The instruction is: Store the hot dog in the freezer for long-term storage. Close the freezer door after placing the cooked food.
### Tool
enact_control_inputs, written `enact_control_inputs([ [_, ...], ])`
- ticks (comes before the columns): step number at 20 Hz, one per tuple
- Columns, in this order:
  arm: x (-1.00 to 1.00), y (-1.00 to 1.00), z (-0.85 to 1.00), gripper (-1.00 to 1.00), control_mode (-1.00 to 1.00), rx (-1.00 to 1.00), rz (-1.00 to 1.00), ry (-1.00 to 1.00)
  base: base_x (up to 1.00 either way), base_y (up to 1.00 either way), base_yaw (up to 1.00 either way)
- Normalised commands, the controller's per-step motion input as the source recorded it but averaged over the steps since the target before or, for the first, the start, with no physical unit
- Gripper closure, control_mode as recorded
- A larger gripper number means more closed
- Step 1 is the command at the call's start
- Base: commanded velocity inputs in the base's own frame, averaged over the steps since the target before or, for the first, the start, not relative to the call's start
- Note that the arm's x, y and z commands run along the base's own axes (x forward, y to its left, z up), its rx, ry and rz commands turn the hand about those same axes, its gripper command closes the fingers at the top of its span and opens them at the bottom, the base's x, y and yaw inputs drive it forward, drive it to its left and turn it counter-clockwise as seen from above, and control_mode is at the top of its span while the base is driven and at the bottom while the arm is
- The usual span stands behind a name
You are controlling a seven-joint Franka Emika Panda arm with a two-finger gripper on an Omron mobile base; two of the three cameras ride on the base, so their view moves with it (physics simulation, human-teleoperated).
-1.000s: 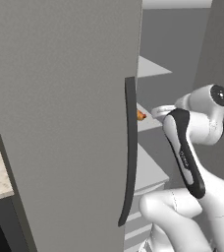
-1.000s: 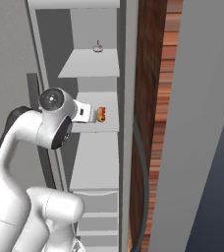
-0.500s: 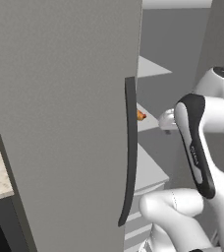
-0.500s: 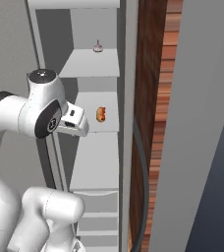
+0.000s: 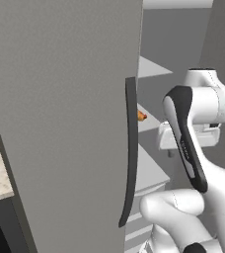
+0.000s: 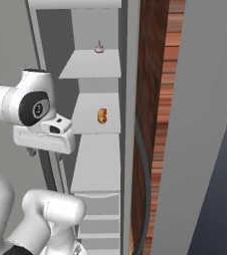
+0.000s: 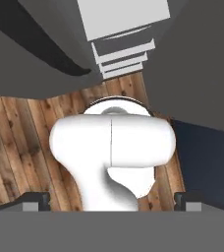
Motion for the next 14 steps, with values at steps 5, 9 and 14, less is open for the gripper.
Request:
enact_control_inputs([
  [5, -0.64, 0.27, -0.24, -1.0, -1.0, -0.01, 0.0, 0.06, 0.0, 0.0, 0.0],
  [9, -0.28, 0.0, -0.03, -1.0, -1.0, 0.03, 0.0, -0.21, 0.0, 0.0, 0.0],
  [14, 0.0, 0.0, 0.0, -1.0, -1.0, -0.01, 0.0, -0.1, 0.0, 0.0, 0.0],
])
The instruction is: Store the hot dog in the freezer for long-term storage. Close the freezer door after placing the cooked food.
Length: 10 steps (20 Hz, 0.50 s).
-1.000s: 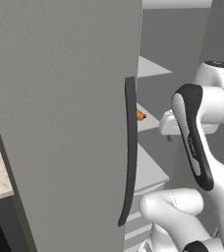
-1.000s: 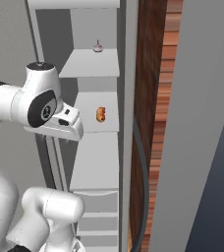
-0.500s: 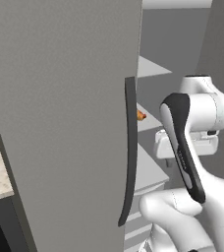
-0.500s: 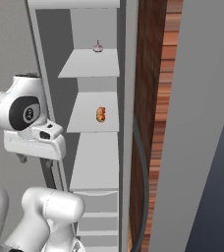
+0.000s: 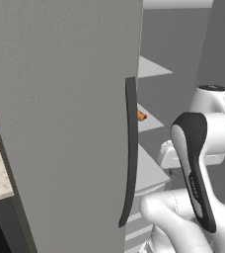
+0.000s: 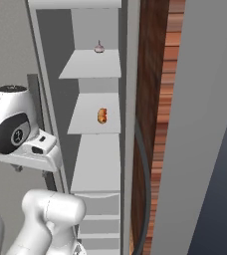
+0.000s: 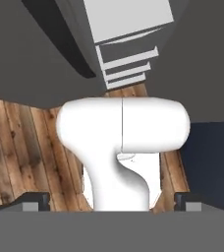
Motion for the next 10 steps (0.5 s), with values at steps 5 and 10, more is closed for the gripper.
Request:
enact_control_inputs([
  [5, 0.0, 0.0, -0.09, -1.0, -1.0, -0.06, 0.0, -0.2, 0.0, 0.0, 0.0],
  [10, 0.0, 0.0, -0.01, -1.0, -1.0, -0.09, 0.0, -0.35, 0.0, 0.0, 0.0],
])
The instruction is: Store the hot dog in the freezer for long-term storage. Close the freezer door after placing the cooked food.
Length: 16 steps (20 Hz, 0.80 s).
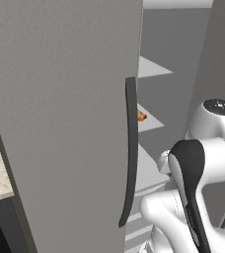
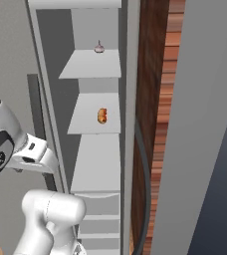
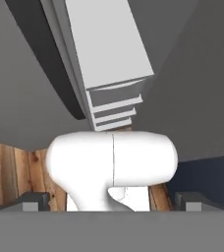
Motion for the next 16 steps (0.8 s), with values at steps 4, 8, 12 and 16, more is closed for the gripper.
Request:
enact_control_inputs([
  [4, 0.0, 0.0, 0.0, -1.0, -1.0, 0.0, 0.0, -0.26, 0.0, 0.0, 0.0],
  [8, 0.0, 0.0, 0.0, -1.0, -1.0, 0.0, 0.01, -0.01, 0.0, 0.0, 0.0],
  [12, 0.0, 0.0, 0.0, -1.0, -1.0, 0.0, 0.0, 0.0, 0.0, 0.0, 0.0],
  [16, 0.0, 0.0, 0.0, -1.0, -1.0, 0.0, 0.0, 0.0, 0.0, 0.0, 0.0],
])
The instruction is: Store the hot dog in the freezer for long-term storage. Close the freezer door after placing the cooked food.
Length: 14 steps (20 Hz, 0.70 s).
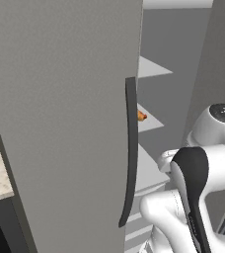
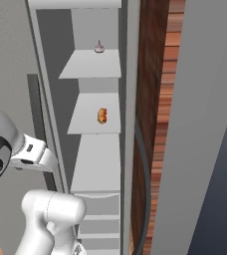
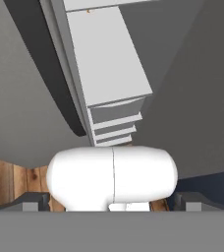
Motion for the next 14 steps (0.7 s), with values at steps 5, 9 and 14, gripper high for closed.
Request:
enact_control_inputs([
  [5, -0.03, 0.0, -0.03, -1.0, 1.0, 0.0, 0.0, 0.0, -0.05, 0.0, 0.0],
  [9, 0.0, 0.0, 0.0, -1.0, 1.0, 0.0, 0.0, 0.0, -0.39, -0.01, 0.0],
  [14, 0.0, 0.0, 0.0, -1.0, 1.0, 0.0, 0.0, 0.0, -0.43, -0.08, 0.0],
])
